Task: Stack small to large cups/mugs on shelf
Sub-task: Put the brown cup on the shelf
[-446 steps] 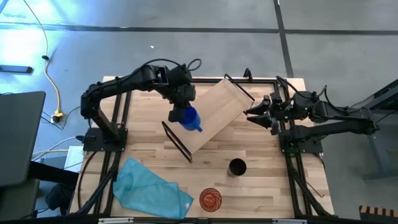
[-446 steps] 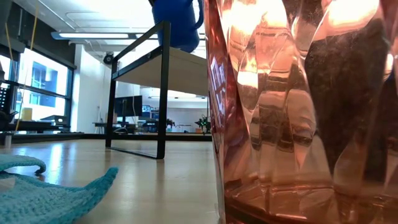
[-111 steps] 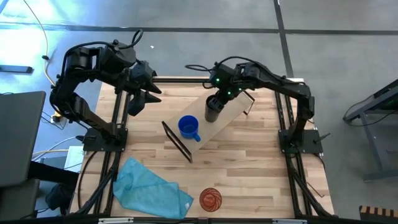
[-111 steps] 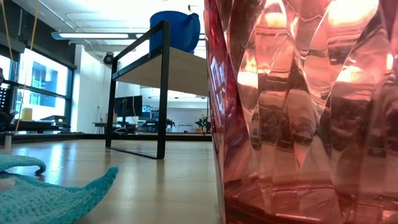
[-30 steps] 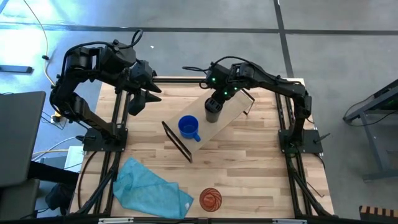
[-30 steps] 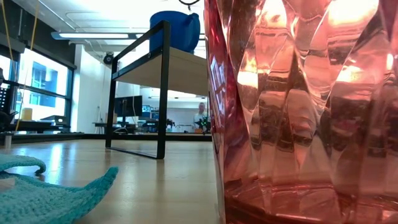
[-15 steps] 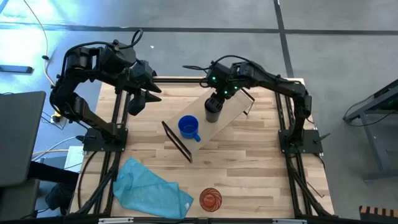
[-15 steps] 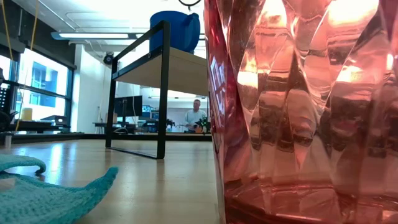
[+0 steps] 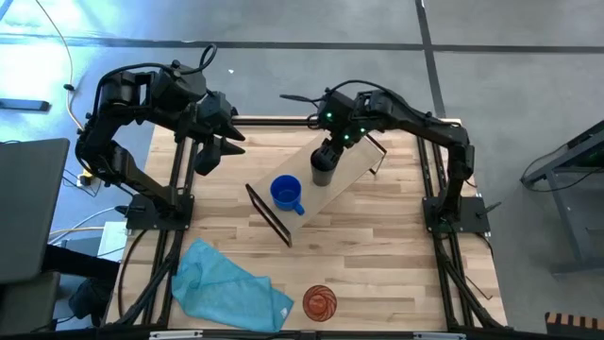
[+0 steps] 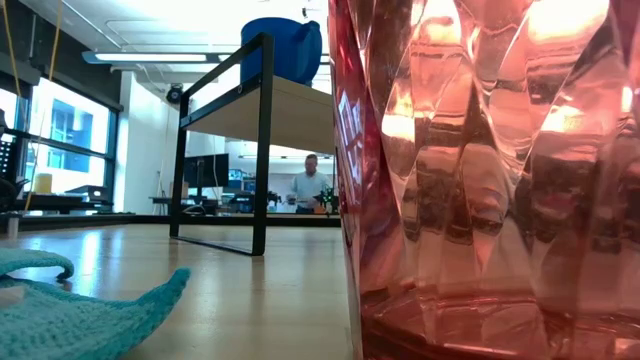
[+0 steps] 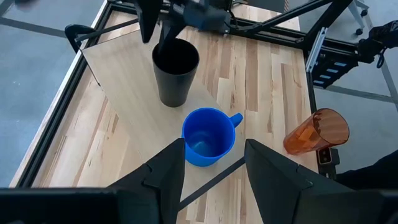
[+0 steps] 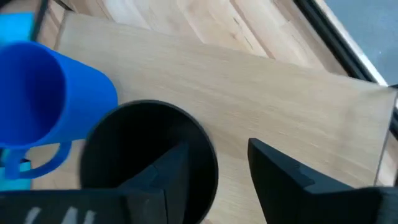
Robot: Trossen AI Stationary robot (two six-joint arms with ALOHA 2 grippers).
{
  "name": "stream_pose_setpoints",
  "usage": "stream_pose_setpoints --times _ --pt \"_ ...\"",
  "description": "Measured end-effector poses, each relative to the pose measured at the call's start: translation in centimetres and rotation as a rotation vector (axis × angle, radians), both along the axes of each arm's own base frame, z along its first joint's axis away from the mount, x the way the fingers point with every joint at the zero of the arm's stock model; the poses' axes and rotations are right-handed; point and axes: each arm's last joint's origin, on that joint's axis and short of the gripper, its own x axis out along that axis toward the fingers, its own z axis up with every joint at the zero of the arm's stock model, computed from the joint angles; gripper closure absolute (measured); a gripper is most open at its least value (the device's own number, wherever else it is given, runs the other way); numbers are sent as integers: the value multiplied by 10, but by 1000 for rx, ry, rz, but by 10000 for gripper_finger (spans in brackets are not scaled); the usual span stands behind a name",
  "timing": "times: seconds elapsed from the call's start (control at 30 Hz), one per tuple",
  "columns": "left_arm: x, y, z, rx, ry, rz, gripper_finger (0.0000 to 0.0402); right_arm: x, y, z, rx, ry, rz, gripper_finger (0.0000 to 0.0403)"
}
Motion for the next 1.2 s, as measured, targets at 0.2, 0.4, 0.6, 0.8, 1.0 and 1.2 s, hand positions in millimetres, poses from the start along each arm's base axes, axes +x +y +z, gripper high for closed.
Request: stream_pose_setpoints --times 0.2,0.4,0.6,0.8,1.0,1.2 --pt "0 0 0 -5 0 4 245 -15 5 30 -12 -48 5 251" --pt "0 0 0 -8 -1 7 245 -38 29 49 83 -74 123 251" --pt "0 0 0 -10 -1 9 245 -68 61 75 152 -175 218 251" --pt "0 0 0 -21 -3 15 245 -97 95 93 155 -244 342 251" --pt "0 0 0 -30 -4 23 245 -106 130 96 174 -246 488 251" --pt "0 0 0 -46 -6 37 245 -93 168 84 199 -185 610 251"
